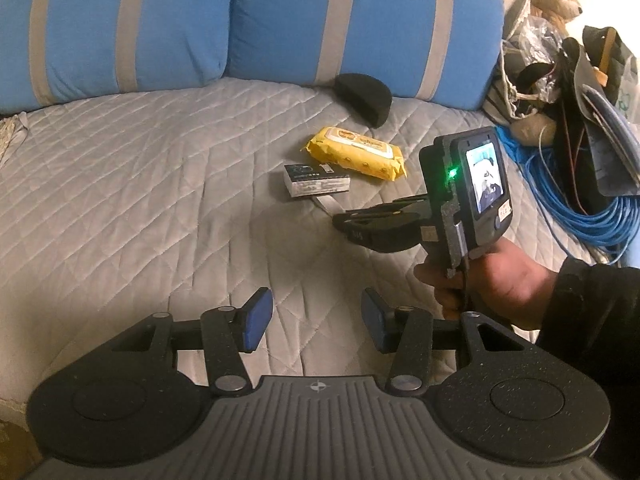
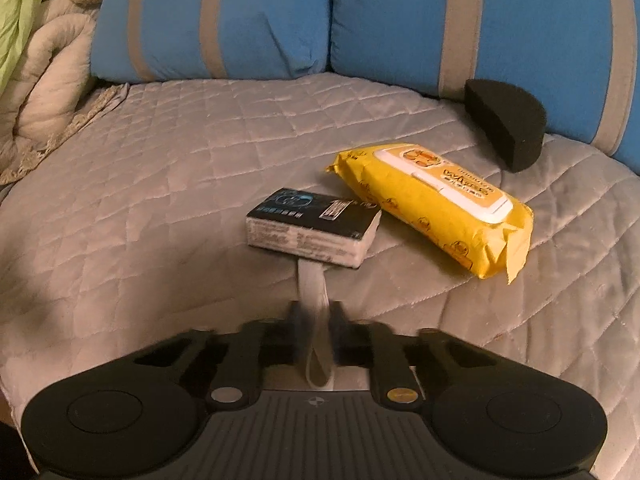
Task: Organize soft objects
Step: 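Lift the white strap up off the bed with the right tool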
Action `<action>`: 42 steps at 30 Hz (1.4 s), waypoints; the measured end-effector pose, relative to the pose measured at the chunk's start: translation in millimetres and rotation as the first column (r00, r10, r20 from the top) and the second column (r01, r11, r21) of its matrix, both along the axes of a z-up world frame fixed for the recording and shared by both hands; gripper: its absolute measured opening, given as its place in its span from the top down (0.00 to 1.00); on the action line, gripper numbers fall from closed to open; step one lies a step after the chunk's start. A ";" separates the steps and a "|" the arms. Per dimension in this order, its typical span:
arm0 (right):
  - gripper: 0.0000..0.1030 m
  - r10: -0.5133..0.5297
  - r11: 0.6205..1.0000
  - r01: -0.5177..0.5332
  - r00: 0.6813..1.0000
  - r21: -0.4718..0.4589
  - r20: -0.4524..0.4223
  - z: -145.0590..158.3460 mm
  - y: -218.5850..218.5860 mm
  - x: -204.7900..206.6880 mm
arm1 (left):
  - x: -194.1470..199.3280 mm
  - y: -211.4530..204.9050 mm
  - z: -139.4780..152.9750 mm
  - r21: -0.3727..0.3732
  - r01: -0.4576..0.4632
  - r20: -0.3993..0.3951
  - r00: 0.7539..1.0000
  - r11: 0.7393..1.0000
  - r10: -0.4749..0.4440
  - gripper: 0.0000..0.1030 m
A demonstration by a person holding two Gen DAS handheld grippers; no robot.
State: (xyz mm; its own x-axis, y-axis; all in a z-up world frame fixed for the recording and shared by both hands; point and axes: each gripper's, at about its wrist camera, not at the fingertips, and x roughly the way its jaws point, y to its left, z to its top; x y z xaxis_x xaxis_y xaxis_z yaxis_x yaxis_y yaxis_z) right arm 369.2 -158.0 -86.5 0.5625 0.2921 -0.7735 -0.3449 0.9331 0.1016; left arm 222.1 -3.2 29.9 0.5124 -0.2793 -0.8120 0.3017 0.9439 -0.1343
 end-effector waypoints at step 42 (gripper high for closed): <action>0.96 -0.103 0.980 0.112 0.993 -0.165 0.061 119.9 -87.8 -167.3 | 22.2 -40.0 -23.6 0.059 0.011 0.137 0.990 0.998 -0.019 0.32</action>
State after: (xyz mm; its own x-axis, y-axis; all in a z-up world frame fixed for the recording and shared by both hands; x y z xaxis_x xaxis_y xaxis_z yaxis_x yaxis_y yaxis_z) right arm 201.9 -245.8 33.4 0.6245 0.0966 -0.7750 -0.2425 0.9673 -0.0749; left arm 244.3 -43.2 6.3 0.6168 -0.2419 -0.7490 0.3277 0.9441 -0.0351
